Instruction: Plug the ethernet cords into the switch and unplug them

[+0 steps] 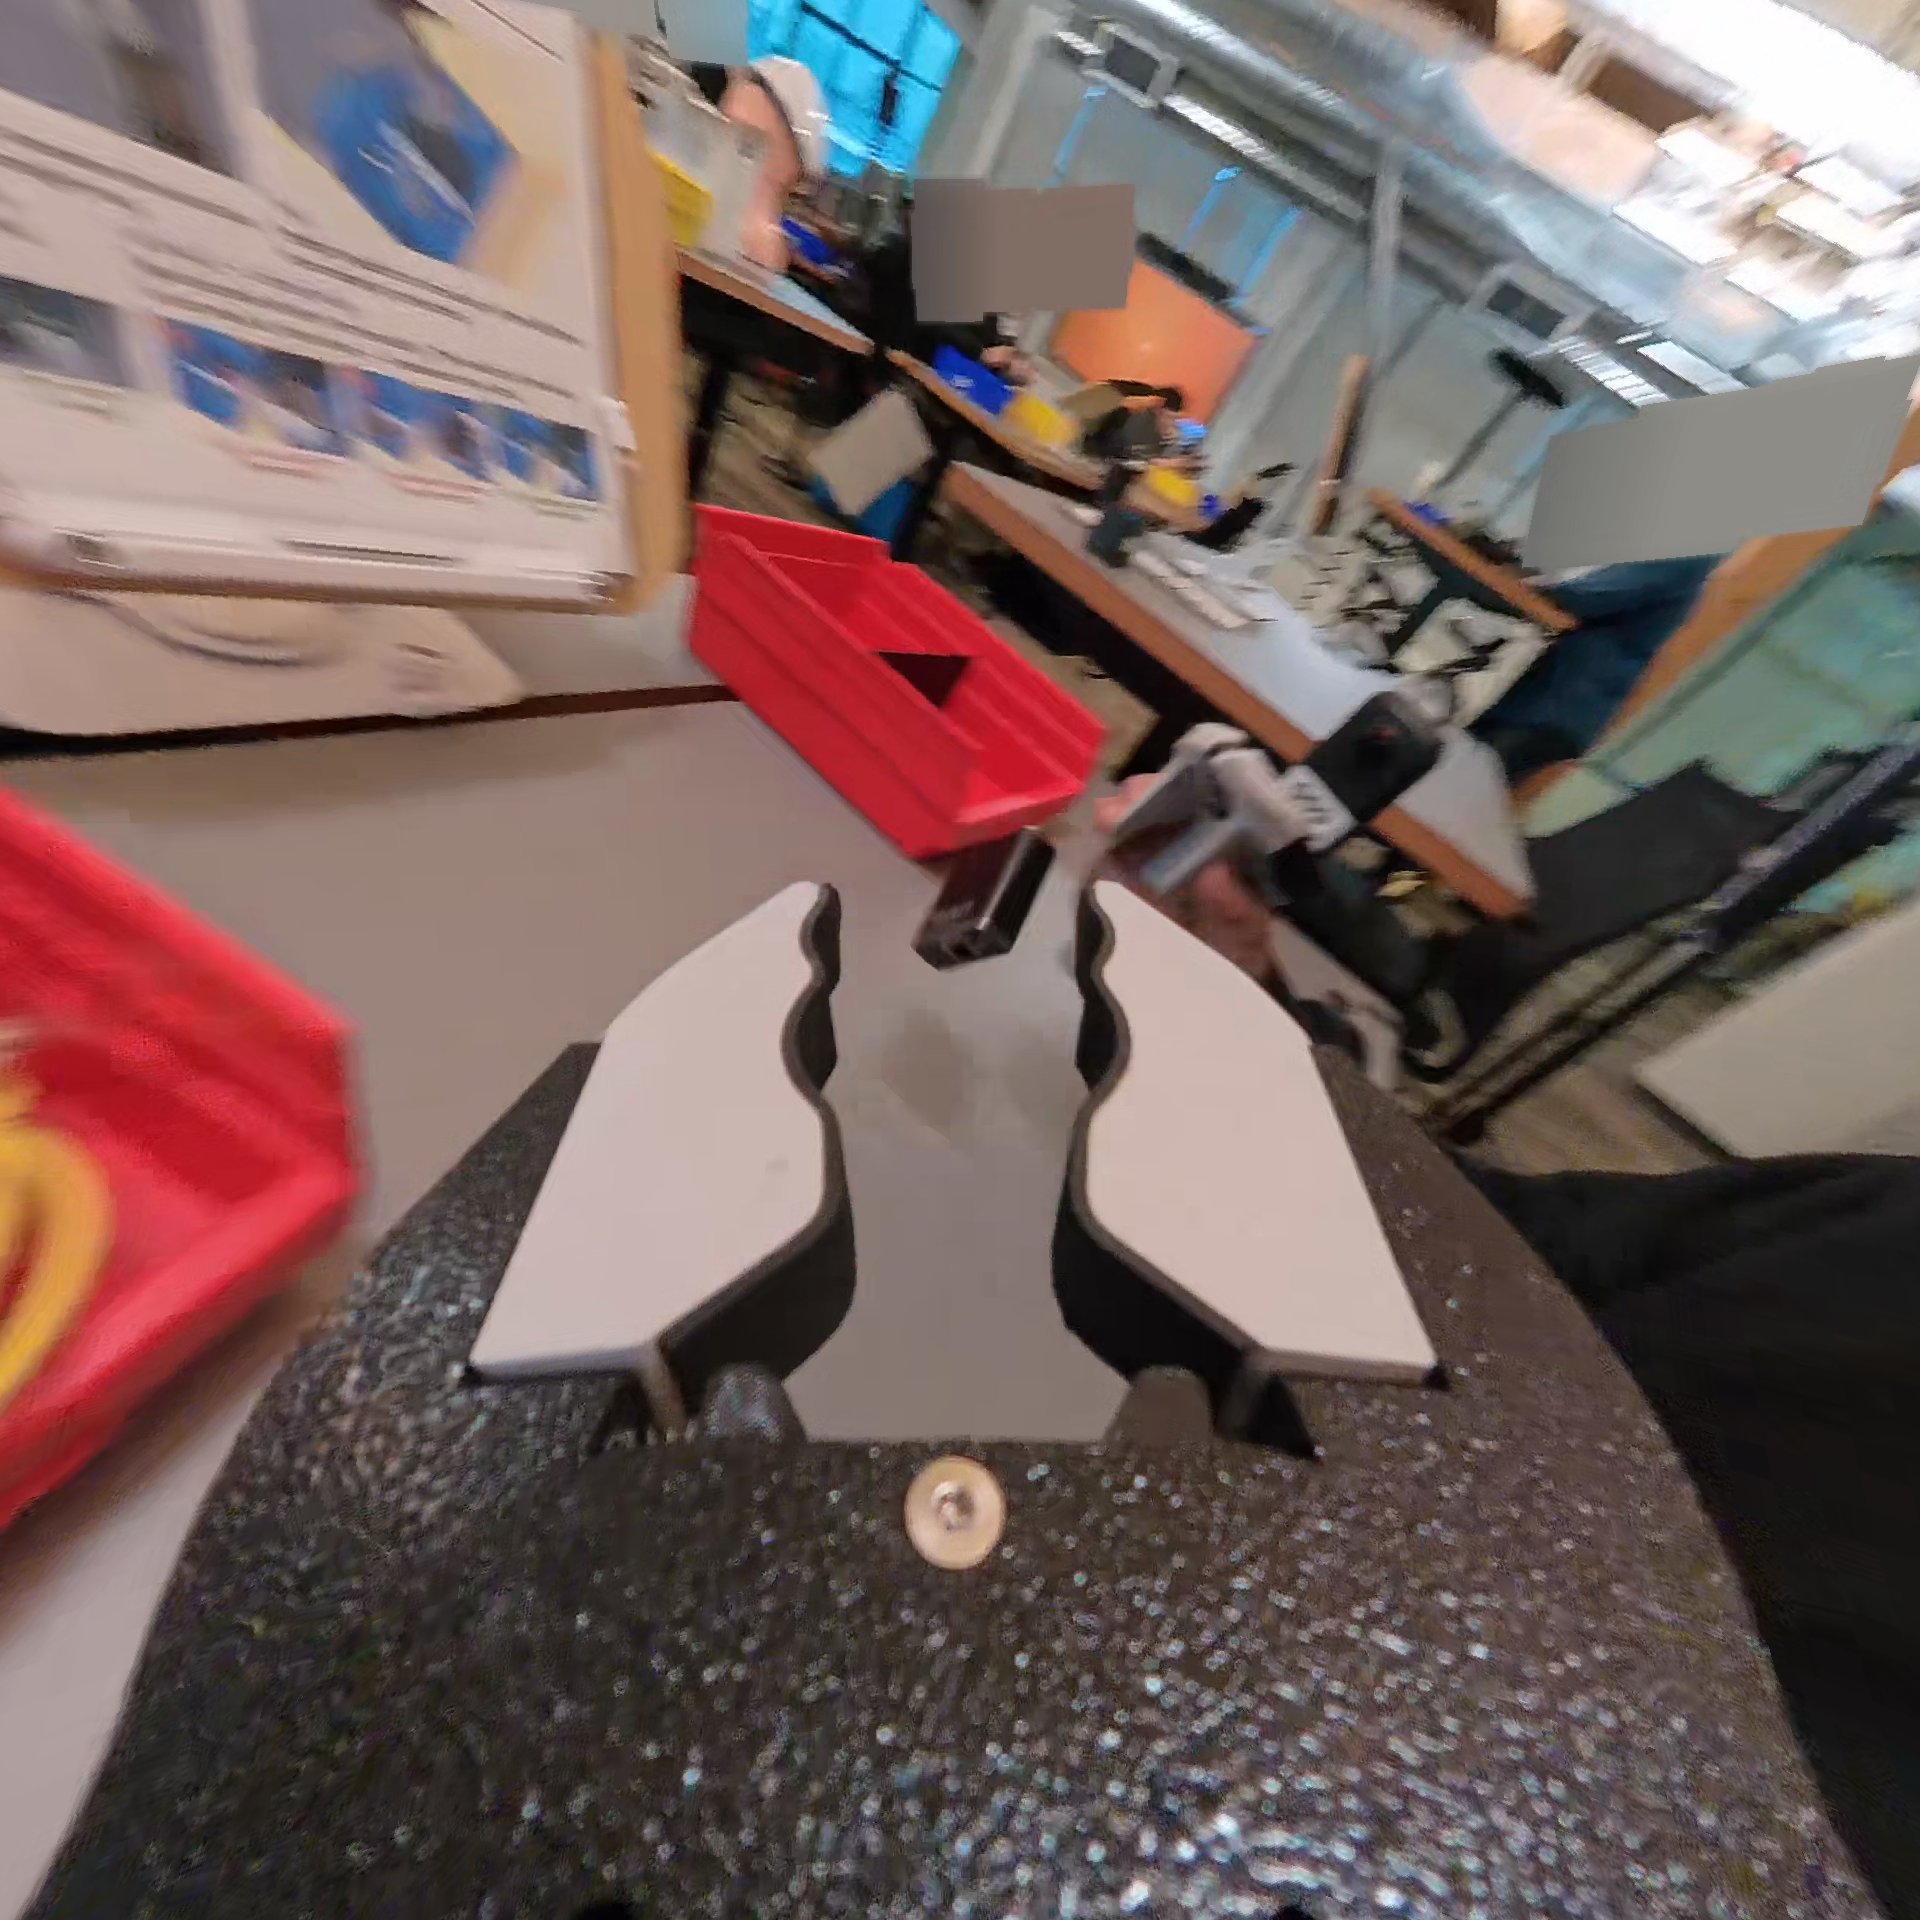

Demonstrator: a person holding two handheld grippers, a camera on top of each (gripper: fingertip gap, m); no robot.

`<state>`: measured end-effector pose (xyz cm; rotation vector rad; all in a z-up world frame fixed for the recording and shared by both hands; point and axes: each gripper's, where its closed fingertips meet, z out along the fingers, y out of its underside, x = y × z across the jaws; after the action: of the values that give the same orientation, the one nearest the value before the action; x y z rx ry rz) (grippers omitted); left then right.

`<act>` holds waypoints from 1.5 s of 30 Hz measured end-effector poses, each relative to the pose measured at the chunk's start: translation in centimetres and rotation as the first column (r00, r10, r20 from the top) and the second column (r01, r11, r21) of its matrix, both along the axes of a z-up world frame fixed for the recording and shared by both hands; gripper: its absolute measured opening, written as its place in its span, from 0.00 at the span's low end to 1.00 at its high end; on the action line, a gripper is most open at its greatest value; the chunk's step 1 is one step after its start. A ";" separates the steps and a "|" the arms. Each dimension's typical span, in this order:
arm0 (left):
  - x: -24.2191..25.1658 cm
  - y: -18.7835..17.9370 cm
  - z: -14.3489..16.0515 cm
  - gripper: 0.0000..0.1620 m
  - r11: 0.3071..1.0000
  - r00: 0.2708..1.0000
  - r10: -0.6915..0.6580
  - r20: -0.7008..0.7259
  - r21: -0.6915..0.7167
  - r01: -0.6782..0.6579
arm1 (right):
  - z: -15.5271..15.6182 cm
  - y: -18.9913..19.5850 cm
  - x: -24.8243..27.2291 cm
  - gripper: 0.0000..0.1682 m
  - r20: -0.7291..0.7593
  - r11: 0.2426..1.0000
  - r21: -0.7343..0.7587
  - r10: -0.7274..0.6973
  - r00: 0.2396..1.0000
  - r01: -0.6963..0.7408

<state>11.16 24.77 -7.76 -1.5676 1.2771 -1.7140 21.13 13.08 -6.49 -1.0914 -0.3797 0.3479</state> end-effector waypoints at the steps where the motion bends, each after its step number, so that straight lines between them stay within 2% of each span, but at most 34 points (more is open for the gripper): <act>1: -0.7 1.5 -0.2 0.26 0.997 0.998 0.059 -0.019 0.046 -0.058 | 0.1 0.3 0.8 0.00 -0.054 1.000 -0.013 -0.026 0.998 0.025; 4: -1.9 4.1 -2.3 0.27 0.972 0.984 0.158 -0.076 0.189 -0.142 | -3.0 1.4 -0.3 0.00 0.113 0.987 -0.161 0.005 0.994 0.014; 7: -1.4 2.8 -6.1 0.36 0.971 0.983 0.100 -0.157 0.231 -0.062 | -4.4 1.6 0.8 0.00 0.118 0.960 -0.278 0.020 0.993 0.013; 9: -0.1 1.1 -8.9 0.38 0.967 0.975 0.047 -0.217 0.256 0.011 | -4.7 1.5 2.5 0.00 0.116 0.957 -0.276 -0.056 0.992 0.086; 12: 4.0 -1.2 -10.7 0.40 0.956 0.970 -0.011 -0.243 0.282 0.082 | -5.0 0.9 4.1 0.00 0.075 0.942 -0.321 -0.078 0.994 0.098; 15: 10.4 -2.3 -11.5 0.49 0.926 0.960 -0.050 -0.274 0.348 0.147 | -4.9 1.2 5.9 0.01 0.058 0.937 -0.286 -0.190 0.980 0.199; 17: 15.0 -1.8 -12.7 0.54 0.884 0.941 -0.027 -0.338 0.432 0.180 | -5.4 1.3 6.4 0.04 0.071 0.927 -0.296 -0.219 0.973 0.231; 20: 21.2 -0.7 -14.7 0.59 0.777 0.902 -0.032 -0.431 0.557 0.294 | -6.5 1.0 6.0 0.06 0.152 0.917 -0.329 -0.183 0.971 0.224; 21: 22.9 0.0 -15.6 0.60 0.710 0.884 -0.037 -0.466 0.610 0.351 | -7.0 0.9 6.1 0.07 0.185 0.909 -0.346 -0.178 0.967 0.233; 23: 25.5 1.5 -17.7 0.64 0.527 0.846 -0.052 -0.530 0.705 0.474 | -7.7 0.8 7.0 0.08 0.214 0.886 -0.366 -0.217 0.953 0.284; 25: 27.2 2.5 -19.5 0.64 0.349 0.806 -0.086 -0.586 0.740 0.575 | -7.9 0.5 7.3 0.09 0.200 0.880 -0.380 -0.222 0.954 0.284; 26: 27.9 2.8 -20.0 0.63 0.289 0.793 -0.104 -0.601 0.744 0.602 | -8.0 0.4 7.1 0.09 0.195 0.883 -0.387 -0.205 0.959 0.267; 27: 28.6 3.0 -20.5 0.62 0.258 0.782 -0.118 -0.613 0.741 0.620 | -8.1 0.2 7.1 0.10 0.195 0.884 -0.389 -0.196 0.961 0.260; 28: 29.2 3.1 -21.0 0.62 0.260 0.767 -0.127 -0.629 0.725 0.638 | -8.2 0.1 7.2 0.10 0.198 0.881 -0.390 -0.203 0.959 0.267; 29: 29.7 3.0 -21.4 0.61 0.290 0.749 -0.142 -0.647 0.696 0.657 | -8.3 0.0 7.5 0.10 0.200 0.876 -0.394 -0.214 0.956 0.279; 31: 30.3 3.0 -22.0 0.53 0.375 0.714 -0.162 -0.681 0.627 0.683 | -8.5 -0.1 7.9 0.10 0.192 0.871 -0.401 -0.223 0.956 0.284; 33: 30.5 2.8 -22.4 0.51 0.473 0.706 -0.178 -0.686 0.570 0.672 | -8.5 -0.2 8.1 0.10 0.174 0.871 -0.400 -0.234 0.957 0.286; 34: 30.6 3.0 -22.3 0.49 0.487 0.723 -0.171 -0.670 0.580 0.653 | -8.5 -0.2 8.3 0.10 0.165 0.869 -0.402 -0.239 0.957 0.287; 38: 27.8 1.2 -22.1 0.39 0.442 0.749 -0.231 -0.621 0.619 0.649 | -8.5 -0.3 9.0 0.10 0.157 0.857 -0.404 -0.281 0.947 0.321; 40: 26.0 0.1 -21.6 0.39 0.461 0.781 -0.251 -0.572 0.639 0.616 | -8.6 -0.2 9.4 0.11 0.150 0.846 -0.416 -0.298 0.943 0.334; 42: 24.2 -1.4 -19.0 0.38 0.553 0.840 -0.304 -0.449 0.635 0.540 | -8.9 -0.2 9.5 0.14 0.155 0.837 -0.426 -0.306 0.939 0.343; 45: 20.8 -4.0 -12.5 0.38 0.731 0.903 -0.399 -0.161 0.538 0.419 | -8.4 0.1 9.1 0.18 0.132 0.854 -0.404 -0.300 0.945 0.327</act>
<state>31.95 20.73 -20.24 -1.0091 2.0412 -1.3354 30.28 13.14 -14.89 -1.5697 -0.1767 0.1008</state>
